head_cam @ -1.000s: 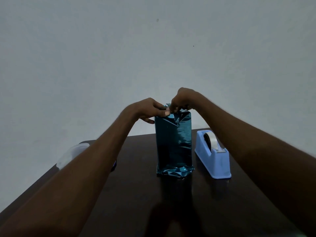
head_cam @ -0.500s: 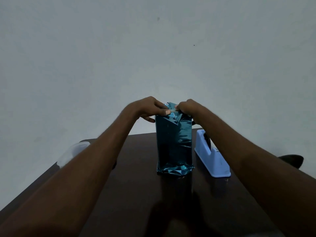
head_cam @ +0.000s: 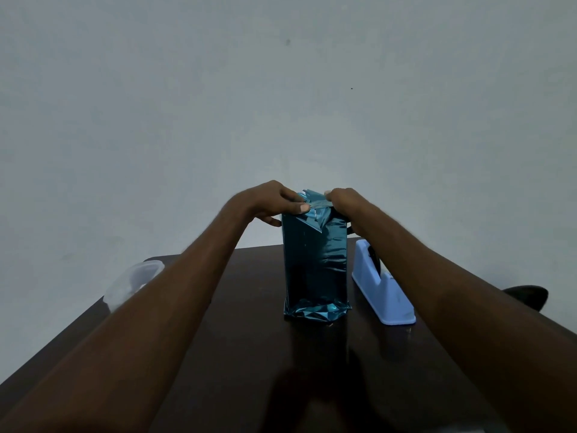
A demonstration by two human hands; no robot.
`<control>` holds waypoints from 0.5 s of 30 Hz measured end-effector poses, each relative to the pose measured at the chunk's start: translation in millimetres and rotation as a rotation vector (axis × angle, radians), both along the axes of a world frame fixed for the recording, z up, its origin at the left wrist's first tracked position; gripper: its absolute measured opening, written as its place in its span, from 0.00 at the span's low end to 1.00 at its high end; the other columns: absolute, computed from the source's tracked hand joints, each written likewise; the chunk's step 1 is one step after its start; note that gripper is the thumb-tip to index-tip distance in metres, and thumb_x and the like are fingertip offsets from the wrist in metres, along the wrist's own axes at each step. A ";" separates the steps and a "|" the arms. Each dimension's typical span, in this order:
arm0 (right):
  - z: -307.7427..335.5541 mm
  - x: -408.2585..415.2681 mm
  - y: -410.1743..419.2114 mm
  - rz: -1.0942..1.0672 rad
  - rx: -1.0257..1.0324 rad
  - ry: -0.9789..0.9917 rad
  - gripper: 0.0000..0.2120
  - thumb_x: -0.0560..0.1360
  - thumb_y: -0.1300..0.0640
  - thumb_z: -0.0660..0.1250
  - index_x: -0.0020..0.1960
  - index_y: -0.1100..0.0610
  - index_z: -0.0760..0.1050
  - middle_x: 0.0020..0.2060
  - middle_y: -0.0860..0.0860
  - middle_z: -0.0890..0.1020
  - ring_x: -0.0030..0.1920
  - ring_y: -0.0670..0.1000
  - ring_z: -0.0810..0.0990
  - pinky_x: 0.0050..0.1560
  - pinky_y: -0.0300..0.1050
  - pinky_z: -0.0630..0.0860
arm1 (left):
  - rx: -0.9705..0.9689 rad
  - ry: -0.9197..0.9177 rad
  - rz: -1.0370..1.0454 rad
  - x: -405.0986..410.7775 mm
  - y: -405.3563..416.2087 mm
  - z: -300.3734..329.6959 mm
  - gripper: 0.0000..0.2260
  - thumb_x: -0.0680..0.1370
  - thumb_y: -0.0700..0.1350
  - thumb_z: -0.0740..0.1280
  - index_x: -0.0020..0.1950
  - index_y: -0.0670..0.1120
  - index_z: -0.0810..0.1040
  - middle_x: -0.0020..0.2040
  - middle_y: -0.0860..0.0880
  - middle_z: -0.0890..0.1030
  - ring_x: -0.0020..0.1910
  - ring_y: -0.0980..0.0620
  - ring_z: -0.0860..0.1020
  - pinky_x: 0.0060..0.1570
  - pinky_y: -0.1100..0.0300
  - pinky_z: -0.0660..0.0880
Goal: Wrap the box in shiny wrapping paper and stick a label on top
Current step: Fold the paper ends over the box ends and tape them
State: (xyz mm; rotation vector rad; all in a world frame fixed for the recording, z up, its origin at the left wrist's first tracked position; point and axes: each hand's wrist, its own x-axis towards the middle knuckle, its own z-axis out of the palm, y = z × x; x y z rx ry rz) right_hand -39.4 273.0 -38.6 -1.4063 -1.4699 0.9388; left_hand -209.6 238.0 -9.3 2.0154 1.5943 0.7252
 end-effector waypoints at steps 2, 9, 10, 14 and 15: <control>-5.8 9.5 -3.7 -0.026 -0.002 0.100 0.10 0.77 0.53 0.61 0.47 0.60 0.74 0.47 0.59 0.79 0.41 0.56 0.78 0.43 0.47 0.75 | 0.004 0.002 -0.002 0.0 0.5 -0.9 0.19 0.76 0.52 0.71 0.65 0.48 0.79 0.62 0.48 0.76 0.58 0.50 0.74 0.54 0.53 0.79; -15.9 29.6 -15.8 0.057 0.127 0.017 0.16 0.76 0.50 0.67 0.54 0.63 0.78 0.47 0.57 0.81 0.44 0.55 0.81 0.45 0.52 0.81 | 0.050 0.020 -0.023 -0.4 0.5 -3.8 0.19 0.77 0.53 0.68 0.67 0.49 0.77 0.64 0.48 0.75 0.61 0.49 0.73 0.52 0.55 0.78; -18.7 30.3 -16.3 0.051 0.185 -0.012 0.15 0.77 0.51 0.67 0.55 0.61 0.78 0.49 0.56 0.81 0.45 0.54 0.81 0.44 0.51 0.81 | 0.066 0.024 -0.024 -0.4 0.9 -5.2 0.19 0.78 0.54 0.68 0.67 0.49 0.78 0.65 0.48 0.75 0.61 0.49 0.73 0.51 0.55 0.78; -26.2 32.6 -17.0 0.025 0.427 -0.085 0.13 0.79 0.56 0.60 0.61 0.50 0.76 0.52 0.52 0.80 0.48 0.51 0.79 0.50 0.48 0.78 | 0.145 -0.001 -0.018 -0.8 1.7 -10.6 0.21 0.77 0.54 0.69 0.69 0.50 0.76 0.64 0.48 0.77 0.58 0.49 0.76 0.43 0.63 0.77; -25.6 32.1 -17.2 0.033 0.459 -0.090 0.13 0.79 0.57 0.60 0.60 0.50 0.77 0.51 0.52 0.80 0.47 0.50 0.79 0.50 0.47 0.77 | 0.156 -0.012 -0.018 -2.0 1.8 -11.3 0.21 0.77 0.54 0.69 0.69 0.50 0.76 0.63 0.48 0.77 0.57 0.50 0.76 0.42 0.64 0.76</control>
